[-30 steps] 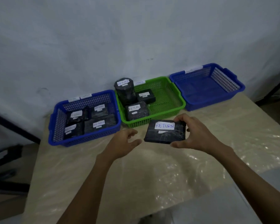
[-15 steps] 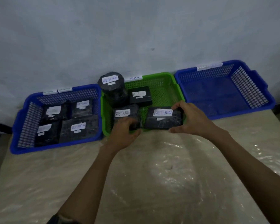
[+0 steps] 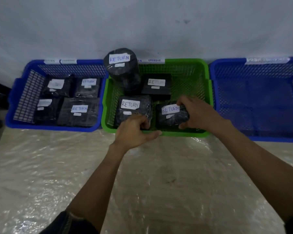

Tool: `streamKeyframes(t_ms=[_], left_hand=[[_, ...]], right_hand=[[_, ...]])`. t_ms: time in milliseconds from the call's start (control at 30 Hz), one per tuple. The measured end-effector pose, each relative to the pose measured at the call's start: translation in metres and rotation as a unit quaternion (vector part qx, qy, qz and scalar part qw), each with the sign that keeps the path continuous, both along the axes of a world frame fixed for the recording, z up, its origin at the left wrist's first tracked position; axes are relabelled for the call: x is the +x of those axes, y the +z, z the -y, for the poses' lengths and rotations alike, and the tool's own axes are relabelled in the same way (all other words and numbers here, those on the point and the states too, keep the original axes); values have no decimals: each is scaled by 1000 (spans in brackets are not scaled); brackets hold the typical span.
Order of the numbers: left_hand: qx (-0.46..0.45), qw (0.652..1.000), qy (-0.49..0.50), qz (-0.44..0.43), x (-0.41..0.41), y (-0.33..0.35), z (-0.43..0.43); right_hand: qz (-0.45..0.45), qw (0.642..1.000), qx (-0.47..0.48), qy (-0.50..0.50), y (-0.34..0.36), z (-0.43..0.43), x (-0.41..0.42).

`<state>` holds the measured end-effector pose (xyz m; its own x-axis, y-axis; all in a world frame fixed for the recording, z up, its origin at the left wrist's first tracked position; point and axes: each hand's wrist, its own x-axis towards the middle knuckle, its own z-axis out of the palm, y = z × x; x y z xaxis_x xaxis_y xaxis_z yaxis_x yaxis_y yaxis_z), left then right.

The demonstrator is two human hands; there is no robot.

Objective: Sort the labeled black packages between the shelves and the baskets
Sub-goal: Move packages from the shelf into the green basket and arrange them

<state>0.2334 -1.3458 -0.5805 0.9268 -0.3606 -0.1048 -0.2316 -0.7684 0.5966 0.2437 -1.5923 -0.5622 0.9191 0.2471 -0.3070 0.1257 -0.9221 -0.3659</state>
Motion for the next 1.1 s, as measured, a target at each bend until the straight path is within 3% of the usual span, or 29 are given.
streamKeyframes(t_ms=[233, 500, 900, 1100], left_hand=[[36, 999, -2, 35, -3, -6, 2], [48, 998, -13, 36, -2, -12, 0], [44, 998, -25, 46, -3, -11, -1], [64, 995, -33, 67, -4, -13, -1]], right_hand=[[-88, 996, -11, -7, -13, -5, 3], [-60, 988, -141, -20, -31, -23, 1], [-62, 989, -131, -41, -33, -29, 0], [-29, 993, -66, -98, -23, -29, -10]])
